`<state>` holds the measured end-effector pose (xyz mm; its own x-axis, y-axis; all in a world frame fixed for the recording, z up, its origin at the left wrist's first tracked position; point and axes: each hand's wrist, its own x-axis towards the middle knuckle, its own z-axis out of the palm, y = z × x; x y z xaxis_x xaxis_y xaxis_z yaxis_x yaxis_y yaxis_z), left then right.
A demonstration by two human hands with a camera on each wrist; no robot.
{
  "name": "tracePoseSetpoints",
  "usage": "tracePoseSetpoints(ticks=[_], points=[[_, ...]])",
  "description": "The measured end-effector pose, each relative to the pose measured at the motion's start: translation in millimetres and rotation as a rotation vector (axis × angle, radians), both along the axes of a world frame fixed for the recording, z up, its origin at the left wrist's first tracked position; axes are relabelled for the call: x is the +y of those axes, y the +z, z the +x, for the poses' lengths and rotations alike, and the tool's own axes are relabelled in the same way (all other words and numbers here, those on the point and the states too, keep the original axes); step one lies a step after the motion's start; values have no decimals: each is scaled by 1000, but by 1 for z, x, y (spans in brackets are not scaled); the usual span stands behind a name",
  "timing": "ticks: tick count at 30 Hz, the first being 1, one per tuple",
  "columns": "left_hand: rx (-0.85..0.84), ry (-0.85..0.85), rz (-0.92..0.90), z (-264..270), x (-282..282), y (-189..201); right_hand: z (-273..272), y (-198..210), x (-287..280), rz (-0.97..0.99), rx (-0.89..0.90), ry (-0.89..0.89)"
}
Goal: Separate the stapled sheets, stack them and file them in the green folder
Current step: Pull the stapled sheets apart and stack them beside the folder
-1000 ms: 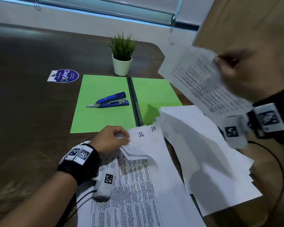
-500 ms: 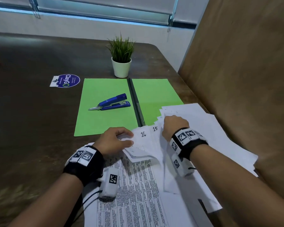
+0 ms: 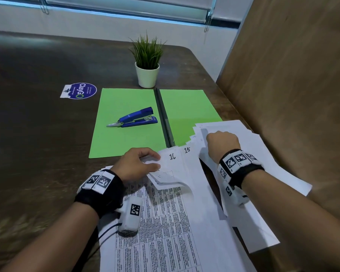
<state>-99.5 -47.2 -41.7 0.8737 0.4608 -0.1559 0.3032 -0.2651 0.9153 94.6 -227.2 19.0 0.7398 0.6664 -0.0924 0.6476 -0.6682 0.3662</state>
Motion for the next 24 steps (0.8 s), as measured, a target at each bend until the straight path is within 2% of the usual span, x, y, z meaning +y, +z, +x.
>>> tracePoseSetpoints(ticks=[4, 6, 8, 9, 11, 13, 14, 16, 19, 24], points=[[-11, 9, -21, 0, -1, 1, 0, 6, -3, 36, 99, -92], [-13, 7, -18, 1, -1, 2, -13, 10, -7, 198, 119, -54], [-6, 11, -12, 1, -1, 2, -41, 10, -14, 458, 129, 55], [-1, 12, -10, 1, -1, 2, -57, 8, -18, 582, 200, 101], [0, 6, -6, 1, -1, 1, -85, 0, -27, 707, 460, 134], [-3, -14, 6, 0, 0, 1, -101, -14, -34, 642, 681, 133], [-5, -26, 15, -1, -1, 1, -103, -22, -37, 579, 714, 150], [-13, -44, 31, -2, -1, 1, -102, -32, -39, 535, 725, 169], [-14, -47, 27, -3, -1, 1, -97, -35, -41, 617, 754, 217], [-14, -49, 8, -4, -2, 1, -97, -36, -43, 472, 757, 301]])
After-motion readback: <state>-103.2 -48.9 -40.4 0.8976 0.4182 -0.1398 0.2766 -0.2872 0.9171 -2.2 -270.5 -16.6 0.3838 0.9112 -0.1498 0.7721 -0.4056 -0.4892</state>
